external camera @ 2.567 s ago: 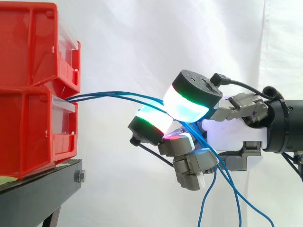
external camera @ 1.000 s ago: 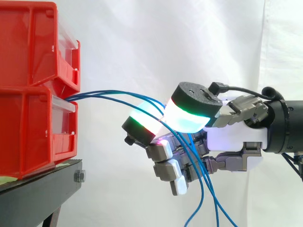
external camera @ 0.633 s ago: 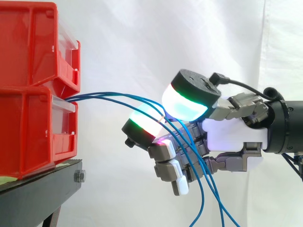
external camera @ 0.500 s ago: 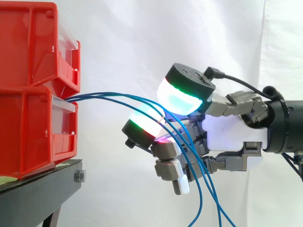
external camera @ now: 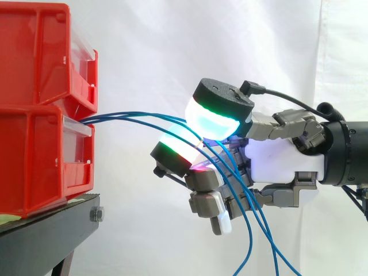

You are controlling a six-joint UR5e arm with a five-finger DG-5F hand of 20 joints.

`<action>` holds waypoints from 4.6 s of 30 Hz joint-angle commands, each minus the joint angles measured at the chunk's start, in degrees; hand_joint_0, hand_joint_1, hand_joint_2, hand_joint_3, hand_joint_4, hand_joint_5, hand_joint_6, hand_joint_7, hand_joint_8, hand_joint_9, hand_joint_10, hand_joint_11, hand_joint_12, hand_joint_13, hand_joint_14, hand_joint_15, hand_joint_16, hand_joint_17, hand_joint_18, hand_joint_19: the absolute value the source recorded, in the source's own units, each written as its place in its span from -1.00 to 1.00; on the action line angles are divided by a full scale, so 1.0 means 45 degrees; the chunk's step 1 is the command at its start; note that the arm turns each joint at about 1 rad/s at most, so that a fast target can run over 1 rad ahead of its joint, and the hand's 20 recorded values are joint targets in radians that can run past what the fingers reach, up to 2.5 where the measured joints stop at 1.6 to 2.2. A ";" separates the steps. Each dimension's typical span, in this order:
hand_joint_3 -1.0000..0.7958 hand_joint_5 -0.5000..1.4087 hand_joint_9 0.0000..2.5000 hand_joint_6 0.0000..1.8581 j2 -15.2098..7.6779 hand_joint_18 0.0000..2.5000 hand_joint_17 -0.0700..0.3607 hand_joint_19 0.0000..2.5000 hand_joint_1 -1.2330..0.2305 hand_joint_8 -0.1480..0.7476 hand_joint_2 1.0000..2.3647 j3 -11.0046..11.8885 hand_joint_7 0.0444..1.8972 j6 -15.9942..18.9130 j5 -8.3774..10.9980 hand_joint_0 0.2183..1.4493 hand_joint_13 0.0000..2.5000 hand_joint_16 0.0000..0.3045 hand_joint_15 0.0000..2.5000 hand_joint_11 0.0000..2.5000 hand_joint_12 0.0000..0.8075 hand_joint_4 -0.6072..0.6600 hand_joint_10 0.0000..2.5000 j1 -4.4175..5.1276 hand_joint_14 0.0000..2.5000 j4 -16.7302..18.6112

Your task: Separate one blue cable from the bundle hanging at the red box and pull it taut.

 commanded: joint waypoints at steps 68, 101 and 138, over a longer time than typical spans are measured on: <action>-0.38 -0.69 -0.09 -0.04 0.0625 -0.26 -0.20 -0.28 -0.48 -0.12 -0.99 -0.0273 0.13 -0.0059 -0.0234 -0.27 -0.10 -0.70 0.05 0.22 -0.16 0.05 -0.87 0.0037 -0.98 -0.1797; -0.44 -0.70 -0.11 -0.08 0.0683 -0.28 -0.16 -0.27 -0.21 -0.08 -1.00 -0.0292 0.02 0.1699 0.2012 -0.50 -0.11 -0.68 0.04 0.20 -0.11 0.14 -0.92 0.0428 -0.98 -0.1211; -0.44 -0.70 -0.10 -0.09 0.0683 -0.29 -0.19 -0.21 0.05 -0.11 -1.00 -0.0898 0.03 0.1680 0.2618 -0.38 -0.07 -0.69 0.10 0.23 -0.19 0.12 -0.97 0.0623 -0.99 -0.1211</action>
